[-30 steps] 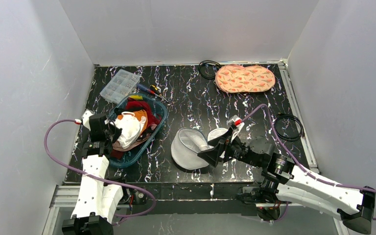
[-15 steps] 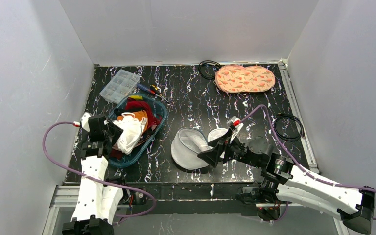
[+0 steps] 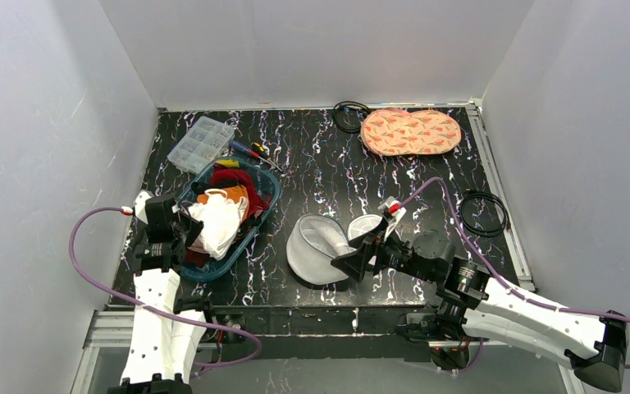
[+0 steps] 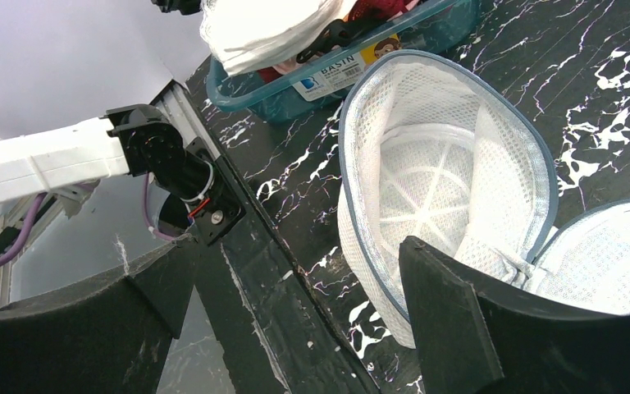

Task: Unzip the laundry bag and remove the bra
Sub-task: Place the bra in the bin.

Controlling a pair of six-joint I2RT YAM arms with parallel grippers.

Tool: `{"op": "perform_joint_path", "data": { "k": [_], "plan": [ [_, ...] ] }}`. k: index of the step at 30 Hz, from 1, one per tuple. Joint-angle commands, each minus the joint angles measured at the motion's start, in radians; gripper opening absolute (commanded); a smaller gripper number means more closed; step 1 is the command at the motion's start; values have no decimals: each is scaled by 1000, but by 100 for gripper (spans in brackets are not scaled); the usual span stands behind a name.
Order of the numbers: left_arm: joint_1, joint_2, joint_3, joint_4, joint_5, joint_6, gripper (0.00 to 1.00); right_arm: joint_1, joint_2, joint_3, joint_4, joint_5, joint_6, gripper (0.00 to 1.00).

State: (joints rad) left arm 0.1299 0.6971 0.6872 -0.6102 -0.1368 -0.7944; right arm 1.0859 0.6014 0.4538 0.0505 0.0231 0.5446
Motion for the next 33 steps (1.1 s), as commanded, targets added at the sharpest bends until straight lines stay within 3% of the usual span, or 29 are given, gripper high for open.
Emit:
{"op": "perform_joint_path", "data": {
  "k": [1,3,11,16,23,27,33],
  "plan": [
    [7,-29,15,-34,19,11,11,-2,-15,-4,28,9,-4,99],
    [7,-48,28,-24,33,21,0,-2,-16,-4,26,9,-4,99],
    [7,-70,133,147,258,113,0,-2,-6,-3,28,9,-8,99],
    [7,-19,207,204,359,83,0,-1,-5,1,25,12,-13,99],
    [8,119,197,392,507,40,0,-2,-6,14,4,18,-24,99],
    [7,197,149,408,460,86,0,-1,-16,15,-14,31,-29,99],
    [8,224,92,312,250,139,0,-3,-24,16,-27,43,-35,99]
  ]
}}
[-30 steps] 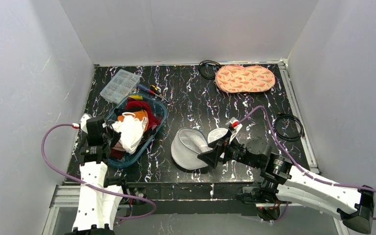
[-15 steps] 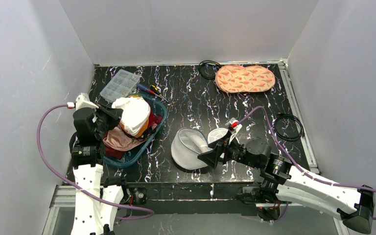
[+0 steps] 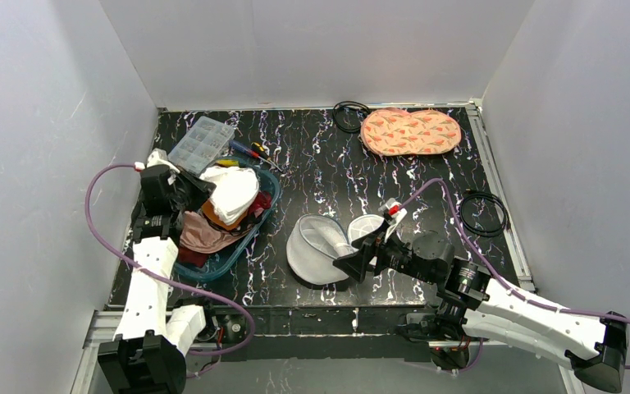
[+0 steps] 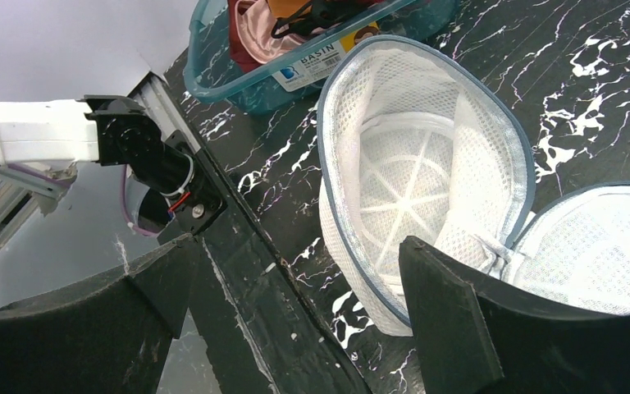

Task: Unzip the laundry bag and remove the bra
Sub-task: Place the bra in the bin.

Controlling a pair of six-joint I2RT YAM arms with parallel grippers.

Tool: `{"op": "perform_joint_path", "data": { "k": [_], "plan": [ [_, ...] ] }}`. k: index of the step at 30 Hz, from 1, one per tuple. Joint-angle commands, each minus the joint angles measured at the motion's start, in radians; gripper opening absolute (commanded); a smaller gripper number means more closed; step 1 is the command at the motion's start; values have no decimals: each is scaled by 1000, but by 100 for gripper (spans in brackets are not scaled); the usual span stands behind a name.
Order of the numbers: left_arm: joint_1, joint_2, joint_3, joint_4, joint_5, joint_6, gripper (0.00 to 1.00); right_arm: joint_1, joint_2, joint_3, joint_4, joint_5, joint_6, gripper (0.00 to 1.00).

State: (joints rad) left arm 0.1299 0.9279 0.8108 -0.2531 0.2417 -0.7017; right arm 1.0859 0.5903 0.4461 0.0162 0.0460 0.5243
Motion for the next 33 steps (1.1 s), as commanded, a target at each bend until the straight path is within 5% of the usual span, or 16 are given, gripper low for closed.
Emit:
{"op": "perform_joint_path", "data": {
  "k": [1,6,10,17,22,28,30,33],
  "plan": [
    [10,3,-45,-56,-149,45,0,-2,-11,23,9,22,-15,99],
    [13,27,-86,-82,-222,27,0,-2,-12,17,16,27,-10,99],
    [13,48,-26,-209,-335,29,10,-2,-4,23,15,20,-12,99],
    [14,-24,22,-334,-424,29,49,-2,4,26,23,6,-7,99],
    [14,-85,106,-436,-420,22,59,-1,-12,30,17,9,-6,99],
    [-1,-177,182,-387,-141,5,58,-2,8,63,25,-30,-9,99],
    [-22,-194,154,-258,73,-32,52,-1,31,76,28,-40,-13,99],
    [-57,-165,123,-163,193,-65,38,-1,62,75,36,-62,-13,99]
  ]
}}
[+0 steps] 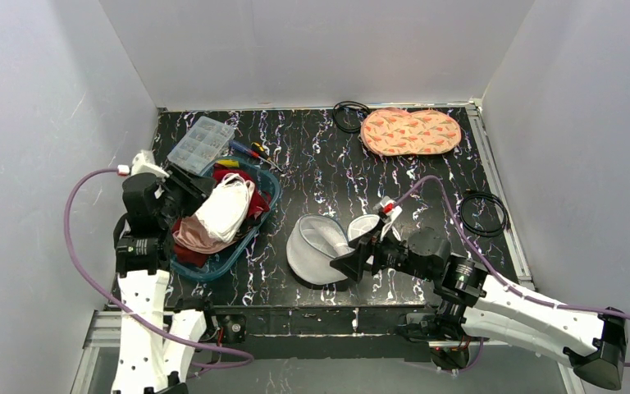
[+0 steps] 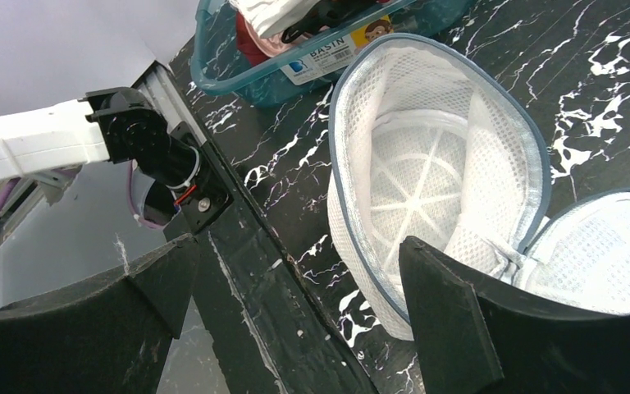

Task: Unzip the laundry bag and remove the bra
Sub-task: Place the bra in the bin.

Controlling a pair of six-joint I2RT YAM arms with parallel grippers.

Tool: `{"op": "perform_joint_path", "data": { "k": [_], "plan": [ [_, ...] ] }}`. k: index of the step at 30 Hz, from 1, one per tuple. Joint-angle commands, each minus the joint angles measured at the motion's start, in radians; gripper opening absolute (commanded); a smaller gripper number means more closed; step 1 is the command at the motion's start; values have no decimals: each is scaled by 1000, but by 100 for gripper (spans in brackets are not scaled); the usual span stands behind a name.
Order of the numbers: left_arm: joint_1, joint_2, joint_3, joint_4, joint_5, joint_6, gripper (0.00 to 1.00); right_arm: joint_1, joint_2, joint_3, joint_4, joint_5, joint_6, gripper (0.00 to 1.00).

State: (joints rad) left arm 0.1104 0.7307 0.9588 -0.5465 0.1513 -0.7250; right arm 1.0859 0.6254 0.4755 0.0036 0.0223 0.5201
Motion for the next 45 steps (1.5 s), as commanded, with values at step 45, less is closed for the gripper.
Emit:
{"op": "perform_joint_path", "data": {
  "k": [45],
  "plan": [
    [221,297,-317,133,90,-31,42,-1,-128,-37,-183,295,195,99]
  ]
}}
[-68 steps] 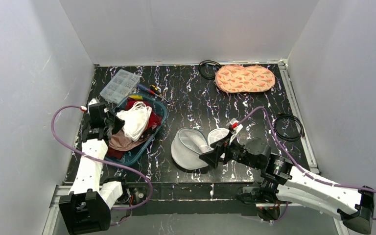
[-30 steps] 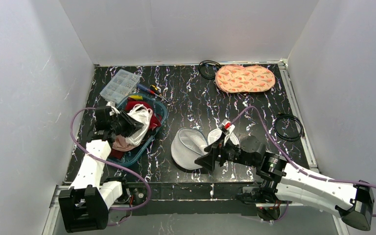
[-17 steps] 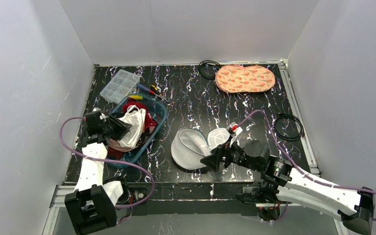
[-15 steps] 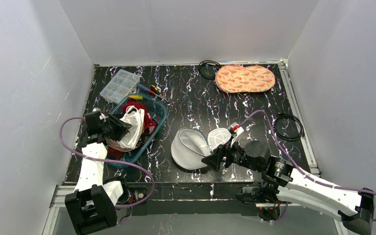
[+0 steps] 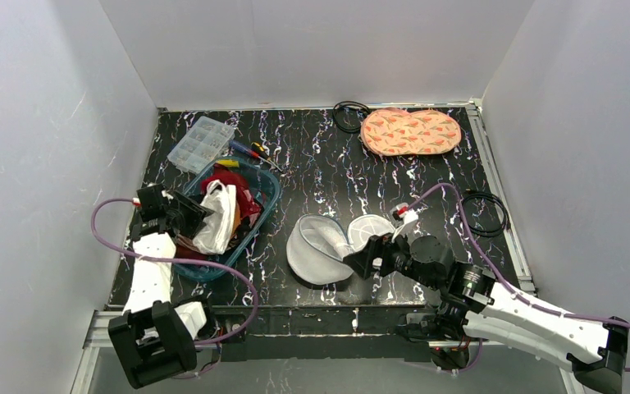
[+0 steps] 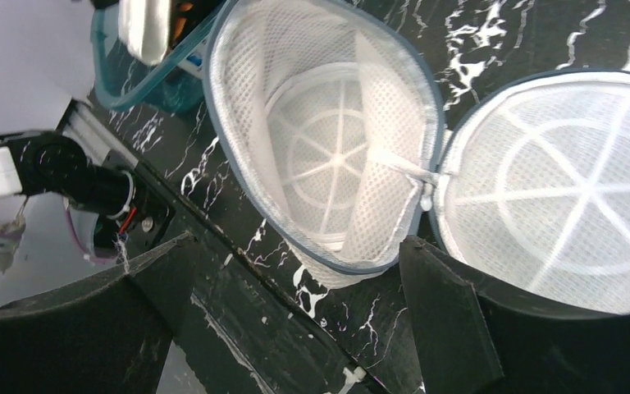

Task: Unzip the laundry bag and remove the bra
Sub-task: Place the bra in the bin.

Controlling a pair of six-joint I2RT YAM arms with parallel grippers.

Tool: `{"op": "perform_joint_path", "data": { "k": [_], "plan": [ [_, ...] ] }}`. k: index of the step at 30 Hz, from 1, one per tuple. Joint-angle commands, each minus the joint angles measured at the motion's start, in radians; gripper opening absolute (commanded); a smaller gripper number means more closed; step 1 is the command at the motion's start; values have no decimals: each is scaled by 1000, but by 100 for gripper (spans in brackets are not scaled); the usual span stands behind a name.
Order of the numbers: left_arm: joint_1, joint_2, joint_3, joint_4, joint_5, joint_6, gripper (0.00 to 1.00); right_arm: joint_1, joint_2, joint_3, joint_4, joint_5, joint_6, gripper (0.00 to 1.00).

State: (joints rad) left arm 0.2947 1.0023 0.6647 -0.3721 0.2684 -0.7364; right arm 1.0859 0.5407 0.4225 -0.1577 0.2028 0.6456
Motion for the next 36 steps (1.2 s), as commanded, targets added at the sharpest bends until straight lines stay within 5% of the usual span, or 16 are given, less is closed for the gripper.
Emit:
{"op": "perform_joint_path", "data": {
  "k": [1,7,13,19,27,30,36],
  "plan": [
    [41,32,-21,-44,-29,-20,42,-2,-56,10,-27,133,80,99],
    [48,-2,3,-70,-6,1,43,-2,-92,18,-77,179,83,99],
    [11,-201,90,-158,86,10,56,-2,-95,91,-204,269,82,99],
    [-390,-341,224,-249,-82,-10,64,-2,-64,144,-288,334,63,99],
    [-1083,-58,462,-363,-520,34,65,-1,78,154,-349,390,114,99],
    [-1180,105,583,-470,-615,80,63,-3,107,148,-384,411,162,99],
    [-1207,282,687,-517,-650,168,54,-3,74,101,-383,405,195,99]
  ]
}}
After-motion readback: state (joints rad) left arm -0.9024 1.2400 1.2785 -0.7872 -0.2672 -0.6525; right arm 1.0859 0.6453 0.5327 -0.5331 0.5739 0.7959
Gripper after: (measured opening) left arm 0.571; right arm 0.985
